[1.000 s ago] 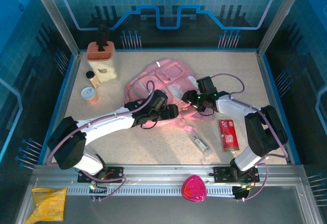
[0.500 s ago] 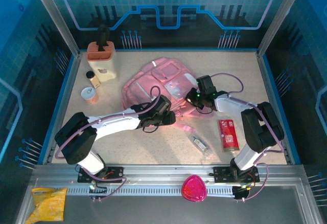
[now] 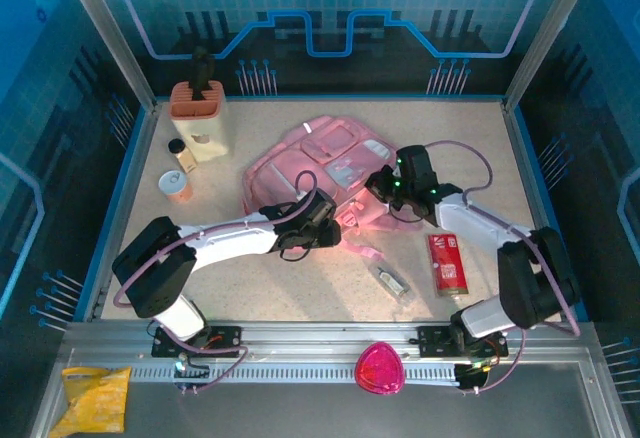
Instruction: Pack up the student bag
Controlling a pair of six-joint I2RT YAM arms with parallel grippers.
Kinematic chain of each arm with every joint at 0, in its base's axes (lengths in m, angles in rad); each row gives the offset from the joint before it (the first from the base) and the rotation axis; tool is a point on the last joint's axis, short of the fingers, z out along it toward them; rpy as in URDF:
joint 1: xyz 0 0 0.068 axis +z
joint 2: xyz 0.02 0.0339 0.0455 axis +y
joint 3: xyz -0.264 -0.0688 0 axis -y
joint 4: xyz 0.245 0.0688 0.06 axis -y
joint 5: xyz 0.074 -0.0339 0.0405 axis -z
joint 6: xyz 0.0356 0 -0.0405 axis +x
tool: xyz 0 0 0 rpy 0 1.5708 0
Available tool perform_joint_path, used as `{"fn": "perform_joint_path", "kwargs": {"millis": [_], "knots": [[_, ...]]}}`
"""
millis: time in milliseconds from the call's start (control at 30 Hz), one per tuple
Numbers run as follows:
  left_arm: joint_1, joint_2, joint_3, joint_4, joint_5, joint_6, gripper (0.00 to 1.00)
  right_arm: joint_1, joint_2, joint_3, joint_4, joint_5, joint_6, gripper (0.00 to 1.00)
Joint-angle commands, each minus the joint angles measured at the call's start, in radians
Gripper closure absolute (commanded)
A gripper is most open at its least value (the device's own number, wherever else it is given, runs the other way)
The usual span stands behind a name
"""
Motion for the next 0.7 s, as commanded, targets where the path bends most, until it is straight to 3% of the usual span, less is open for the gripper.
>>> {"fn": "perform_joint_path", "kwargs": {"millis": [0,167,333,500,667], "knots": [[0.031,0.026,0.038,-0.049,-0.075,0.068,0.61,-0.021,-0.066,-0.007,0.067,-0.019,0.025,1.0],[0.1,0.02,0.076,-0.045,-0.069,0.138,0.49,-0.028,-0.046,-0.009,0.13,-0.066,0.063,1.0],[0.105,-0.062,0.083,-0.109,-0.101,0.166,0.41,-0.018,-0.078,-0.016,0.142,-0.047,0.087,1.0],[0.052,-0.134,0.114,-0.163,-0.125,0.099,0.38,0.003,-0.115,-0.058,0.172,-0.012,0.134,1.0],[-0.027,-0.067,0.243,-0.266,-0.2,0.071,0.39,0.018,-0.097,-0.064,0.209,-0.036,0.161,1.0]]}}
